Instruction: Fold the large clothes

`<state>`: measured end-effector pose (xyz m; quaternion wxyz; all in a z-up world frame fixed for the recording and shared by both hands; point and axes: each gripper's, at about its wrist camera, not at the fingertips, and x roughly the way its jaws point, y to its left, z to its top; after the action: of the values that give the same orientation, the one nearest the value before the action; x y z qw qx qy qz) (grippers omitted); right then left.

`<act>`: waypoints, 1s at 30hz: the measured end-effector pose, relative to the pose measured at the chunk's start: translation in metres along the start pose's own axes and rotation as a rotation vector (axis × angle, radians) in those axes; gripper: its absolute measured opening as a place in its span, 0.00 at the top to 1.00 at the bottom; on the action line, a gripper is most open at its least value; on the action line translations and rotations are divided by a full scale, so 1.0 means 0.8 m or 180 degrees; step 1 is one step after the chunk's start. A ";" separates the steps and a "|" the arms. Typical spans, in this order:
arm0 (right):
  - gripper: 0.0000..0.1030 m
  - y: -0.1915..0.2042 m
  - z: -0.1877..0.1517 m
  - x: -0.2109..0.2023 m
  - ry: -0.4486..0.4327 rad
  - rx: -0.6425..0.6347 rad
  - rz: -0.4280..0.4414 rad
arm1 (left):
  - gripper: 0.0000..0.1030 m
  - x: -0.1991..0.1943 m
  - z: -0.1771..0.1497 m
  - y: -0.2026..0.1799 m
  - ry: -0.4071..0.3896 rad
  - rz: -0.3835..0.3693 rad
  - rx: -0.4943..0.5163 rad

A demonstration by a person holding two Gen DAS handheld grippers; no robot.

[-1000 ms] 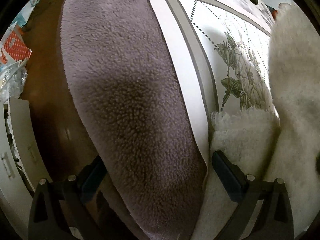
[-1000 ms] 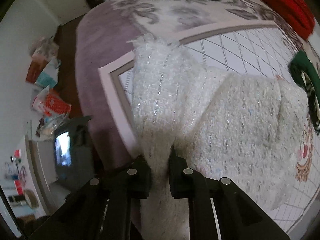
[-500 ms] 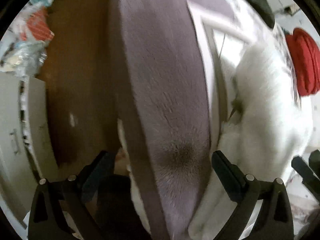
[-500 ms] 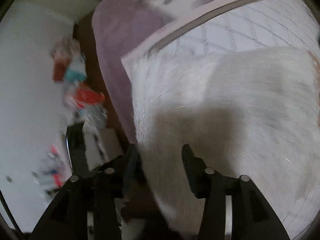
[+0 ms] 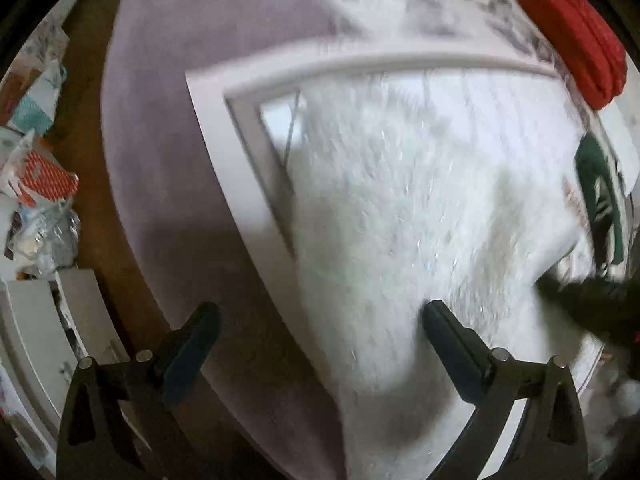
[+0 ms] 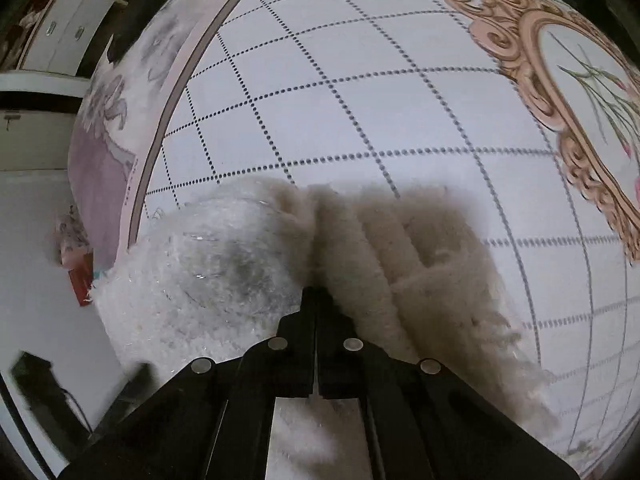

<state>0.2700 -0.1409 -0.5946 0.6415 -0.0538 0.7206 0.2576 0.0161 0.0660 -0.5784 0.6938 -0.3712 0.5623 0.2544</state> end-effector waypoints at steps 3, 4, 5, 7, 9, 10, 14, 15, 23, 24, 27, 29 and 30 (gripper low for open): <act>1.00 -0.007 0.008 -0.001 0.0169 0.0056 0.0198 | 0.00 0.013 0.002 0.024 0.0092 -0.0222 -0.0233; 1.00 -0.016 0.008 -0.013 0.0201 0.0149 0.0371 | 0.00 0.009 0.004 0.028 0.0096 -0.0256 -0.0277; 0.96 -0.023 0.006 -0.027 0.0181 0.0220 0.0546 | 0.00 -0.001 0.005 0.026 0.0059 -0.0234 -0.0249; 0.66 -0.054 -0.020 -0.077 -0.0075 0.0397 0.0889 | 0.00 -0.020 0.004 0.018 -0.0028 -0.0113 -0.0157; 0.17 -0.089 -0.063 -0.121 -0.0399 0.0585 0.0922 | 0.01 -0.039 0.000 0.007 -0.0113 -0.0062 -0.0101; 0.04 -0.105 -0.085 -0.135 -0.0524 0.0721 0.0854 | 0.01 -0.044 0.001 0.002 -0.0148 -0.0051 -0.0075; 0.04 -0.170 -0.177 -0.108 -0.0267 0.1184 0.0869 | 0.01 -0.064 -0.009 -0.019 -0.0290 0.0115 0.0058; 0.04 -0.185 -0.202 -0.082 -0.0088 0.1331 0.0966 | 0.01 -0.066 -0.014 -0.023 -0.0321 0.0162 0.0081; 0.14 -0.169 -0.230 0.055 -0.0077 0.1610 0.2390 | 0.01 -0.077 -0.014 -0.027 -0.0381 0.0423 0.0321; 0.24 -0.169 -0.224 0.052 -0.0138 0.1614 0.2363 | 0.01 -0.080 -0.010 -0.031 -0.0387 0.0463 0.0371; 0.43 -0.186 -0.205 0.019 -0.0180 0.1665 0.2279 | 0.01 -0.092 -0.006 -0.042 -0.0422 0.0484 0.0511; 0.44 -0.207 -0.185 -0.011 -0.0256 0.1643 0.2101 | 0.01 -0.099 -0.004 -0.054 -0.0411 0.0433 0.0610; 0.44 -0.223 -0.169 -0.030 -0.0327 0.1553 0.1951 | 0.01 -0.100 -0.004 -0.063 -0.0394 0.0382 0.0660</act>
<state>0.2256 -0.3602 -0.6197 0.5640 0.3308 0.7103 0.2606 0.0339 0.0388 -0.4894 0.7453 -0.2468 0.5629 0.2583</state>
